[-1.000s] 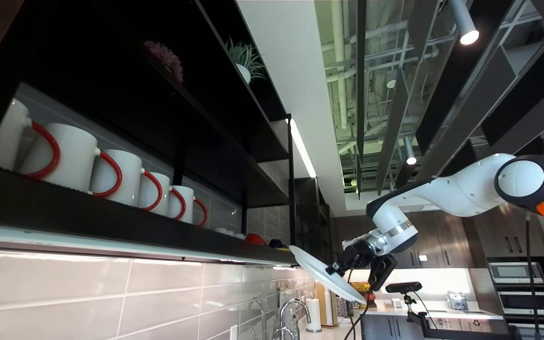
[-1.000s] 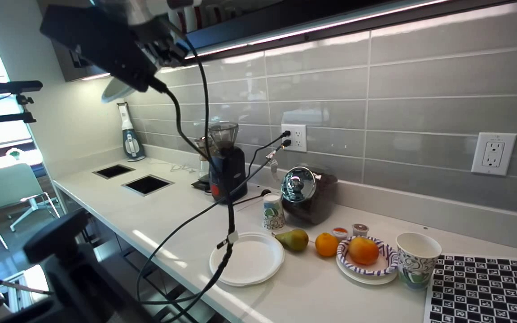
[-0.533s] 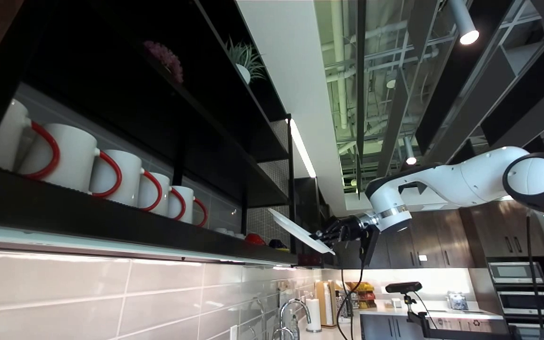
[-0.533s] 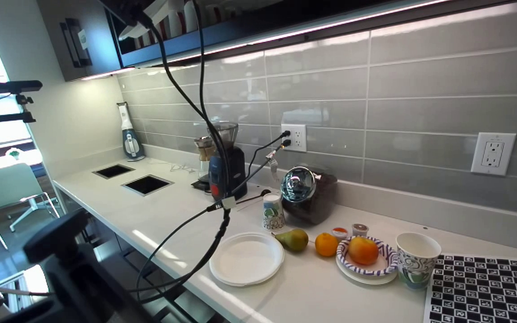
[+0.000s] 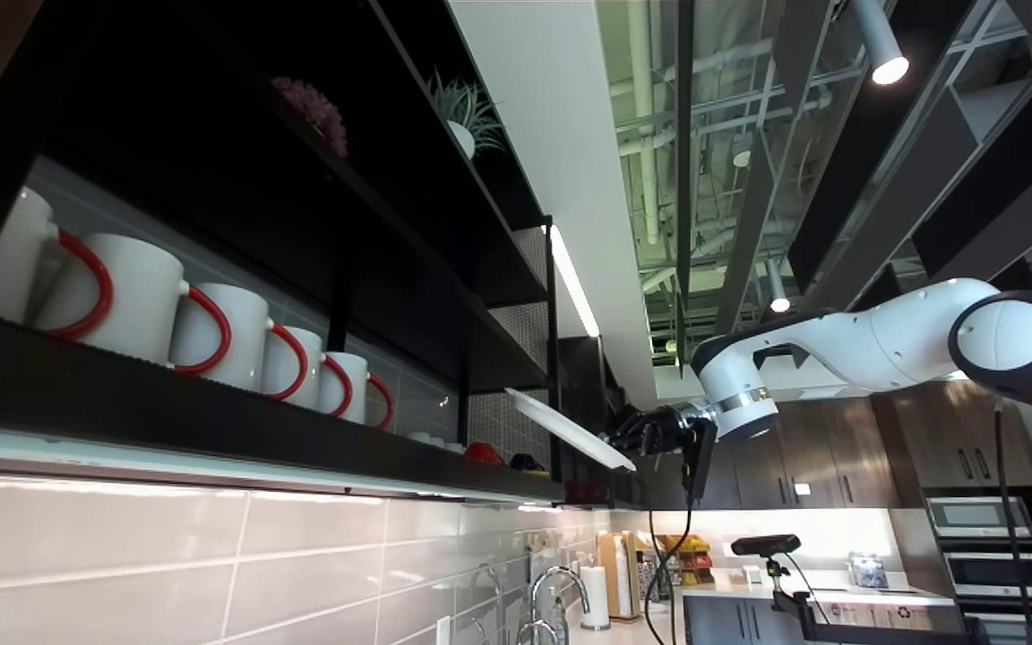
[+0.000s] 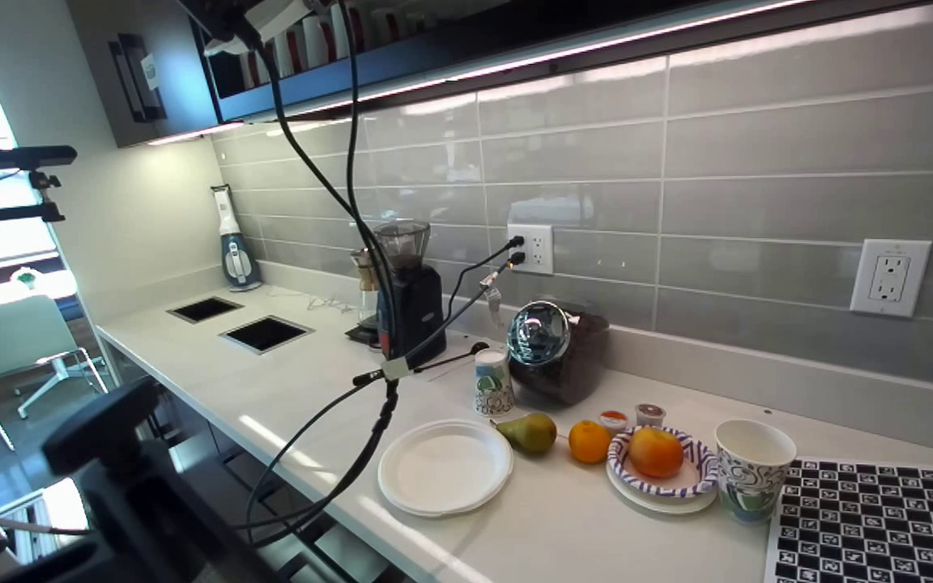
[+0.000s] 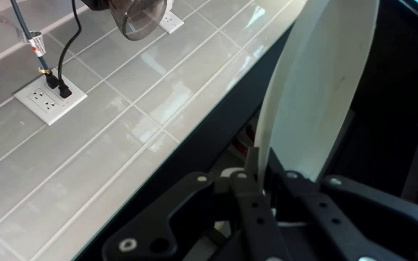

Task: Put the plates on the shelf on the counter, then pick up one plate and put it on the shelf

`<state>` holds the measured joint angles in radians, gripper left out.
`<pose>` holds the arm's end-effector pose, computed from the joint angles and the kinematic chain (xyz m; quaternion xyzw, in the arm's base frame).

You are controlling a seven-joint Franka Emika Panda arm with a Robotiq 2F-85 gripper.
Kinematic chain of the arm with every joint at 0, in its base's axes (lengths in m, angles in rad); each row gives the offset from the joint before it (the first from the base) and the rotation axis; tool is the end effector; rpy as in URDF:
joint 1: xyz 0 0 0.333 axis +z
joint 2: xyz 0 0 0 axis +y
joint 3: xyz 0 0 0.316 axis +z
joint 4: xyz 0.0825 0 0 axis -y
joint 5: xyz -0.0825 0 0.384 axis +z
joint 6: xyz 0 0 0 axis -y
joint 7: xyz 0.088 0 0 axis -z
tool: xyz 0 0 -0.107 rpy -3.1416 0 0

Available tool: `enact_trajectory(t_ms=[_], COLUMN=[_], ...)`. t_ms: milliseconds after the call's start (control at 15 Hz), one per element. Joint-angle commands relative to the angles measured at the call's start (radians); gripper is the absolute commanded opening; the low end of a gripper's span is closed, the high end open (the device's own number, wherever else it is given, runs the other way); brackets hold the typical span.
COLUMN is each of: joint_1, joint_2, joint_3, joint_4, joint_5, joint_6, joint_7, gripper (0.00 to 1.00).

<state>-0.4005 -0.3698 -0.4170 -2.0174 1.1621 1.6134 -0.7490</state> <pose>0.3500 -0.2874 0.6597 -0.7920 0.0558 -0.4019 0.4562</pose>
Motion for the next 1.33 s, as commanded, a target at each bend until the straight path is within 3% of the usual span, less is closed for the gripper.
enact_trajectory(t_ms=[0, 267, 600, 800, 1267], joint_1=[0.023, 0.051, 0.096, 0.115, 0.14], joint_2=[0.015, 0.039, 0.121, 0.175, 0.247], joint_3=[0.025, 0.098, 0.165, 0.178, 0.182], joint_4=[0.057, 0.115, 0.205, 0.256, 0.328], joint_5=[0.116, 0.161, 0.086, 0.031, -0.171], joint_6=[0.11, 0.36, 0.6, 0.66, 0.659], joint_7=[0.195, 0.311, 0.491, 0.605, 0.83], gripper=[0.01, 0.01, 0.01, 0.01, 0.01])
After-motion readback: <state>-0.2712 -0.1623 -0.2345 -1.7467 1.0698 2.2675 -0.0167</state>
